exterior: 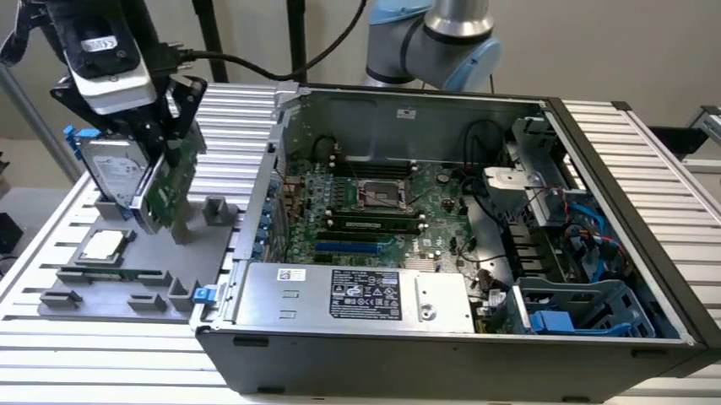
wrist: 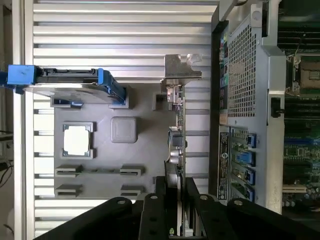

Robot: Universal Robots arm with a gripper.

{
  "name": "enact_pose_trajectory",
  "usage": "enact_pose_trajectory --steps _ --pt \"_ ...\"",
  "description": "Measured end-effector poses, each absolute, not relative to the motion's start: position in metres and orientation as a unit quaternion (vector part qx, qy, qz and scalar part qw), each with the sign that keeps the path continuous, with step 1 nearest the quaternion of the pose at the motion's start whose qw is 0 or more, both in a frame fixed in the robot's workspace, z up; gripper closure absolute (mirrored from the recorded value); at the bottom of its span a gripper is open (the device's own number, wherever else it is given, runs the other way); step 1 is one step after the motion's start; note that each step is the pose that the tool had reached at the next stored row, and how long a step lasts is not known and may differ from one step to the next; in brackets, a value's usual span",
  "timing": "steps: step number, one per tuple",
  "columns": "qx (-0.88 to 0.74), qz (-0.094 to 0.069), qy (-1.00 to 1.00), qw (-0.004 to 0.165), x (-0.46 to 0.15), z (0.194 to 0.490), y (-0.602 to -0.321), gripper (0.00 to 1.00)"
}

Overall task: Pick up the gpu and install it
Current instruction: 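Pick up the gpu and move the gpu toward the slot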

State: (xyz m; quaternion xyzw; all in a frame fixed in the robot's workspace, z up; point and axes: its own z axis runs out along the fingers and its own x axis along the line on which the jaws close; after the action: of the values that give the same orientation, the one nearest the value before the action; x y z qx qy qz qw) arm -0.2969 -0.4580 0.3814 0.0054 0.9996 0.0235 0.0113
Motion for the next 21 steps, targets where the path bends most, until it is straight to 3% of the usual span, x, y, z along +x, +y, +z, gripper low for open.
enact_pose_trajectory --steps 10,21 --pt "0.005 0.027 1.000 0.009 -0.248 0.433 -0.462 1.00" --pt "0.005 0.030 1.000 0.008 -0.197 0.443 -0.462 1.00"
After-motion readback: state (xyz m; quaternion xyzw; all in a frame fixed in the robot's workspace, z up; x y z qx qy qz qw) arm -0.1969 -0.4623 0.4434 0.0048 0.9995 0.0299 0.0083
